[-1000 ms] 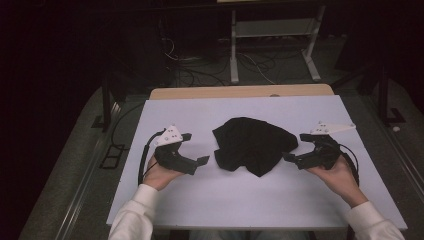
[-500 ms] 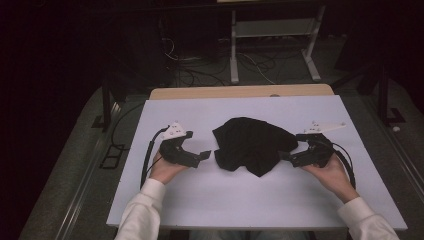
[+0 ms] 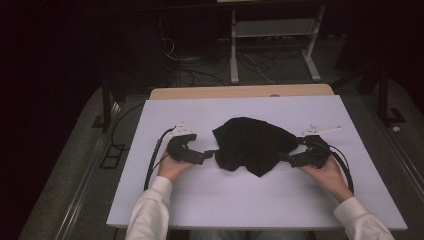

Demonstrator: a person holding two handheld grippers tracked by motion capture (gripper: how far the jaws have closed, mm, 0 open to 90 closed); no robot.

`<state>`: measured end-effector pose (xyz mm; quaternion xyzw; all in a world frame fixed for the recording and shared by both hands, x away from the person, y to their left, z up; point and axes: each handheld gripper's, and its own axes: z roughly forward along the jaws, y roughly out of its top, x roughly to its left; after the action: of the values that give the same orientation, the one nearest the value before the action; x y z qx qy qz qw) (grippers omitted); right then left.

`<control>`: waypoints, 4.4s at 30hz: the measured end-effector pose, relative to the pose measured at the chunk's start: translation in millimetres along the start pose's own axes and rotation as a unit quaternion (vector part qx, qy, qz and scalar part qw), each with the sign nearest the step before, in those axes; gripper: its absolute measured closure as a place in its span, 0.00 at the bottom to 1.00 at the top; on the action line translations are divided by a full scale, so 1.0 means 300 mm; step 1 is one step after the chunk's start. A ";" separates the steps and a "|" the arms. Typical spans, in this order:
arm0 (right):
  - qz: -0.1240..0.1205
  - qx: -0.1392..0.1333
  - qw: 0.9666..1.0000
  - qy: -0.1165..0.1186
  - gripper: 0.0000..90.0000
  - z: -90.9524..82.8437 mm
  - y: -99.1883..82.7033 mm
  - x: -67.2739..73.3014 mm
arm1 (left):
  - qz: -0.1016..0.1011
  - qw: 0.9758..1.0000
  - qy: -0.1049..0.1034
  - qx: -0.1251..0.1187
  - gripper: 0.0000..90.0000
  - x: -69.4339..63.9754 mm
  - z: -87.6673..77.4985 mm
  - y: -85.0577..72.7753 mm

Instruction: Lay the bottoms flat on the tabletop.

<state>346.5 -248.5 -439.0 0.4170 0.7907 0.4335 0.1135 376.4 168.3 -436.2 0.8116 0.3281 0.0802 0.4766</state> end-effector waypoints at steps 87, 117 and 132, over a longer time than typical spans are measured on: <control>0.052 -0.090 0.971 0.216 0.97 -0.197 0.159 0.100 | 0.062 0.998 -0.013 -0.010 0.96 -0.248 -0.159 0.076; 0.058 0.149 0.954 0.253 0.96 -0.059 -0.127 0.260 | 0.065 0.986 -0.076 0.133 0.95 -0.310 -0.166 -0.131; 0.056 0.198 0.939 0.277 0.96 -0.039 -0.170 0.279 | 0.061 0.994 -0.044 0.076 0.58 -0.234 -0.096 0.044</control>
<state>258.9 -206.1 -456.6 0.3385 0.8358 0.3725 -0.2191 315.4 142.1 -397.2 0.8669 0.2614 0.0483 0.4216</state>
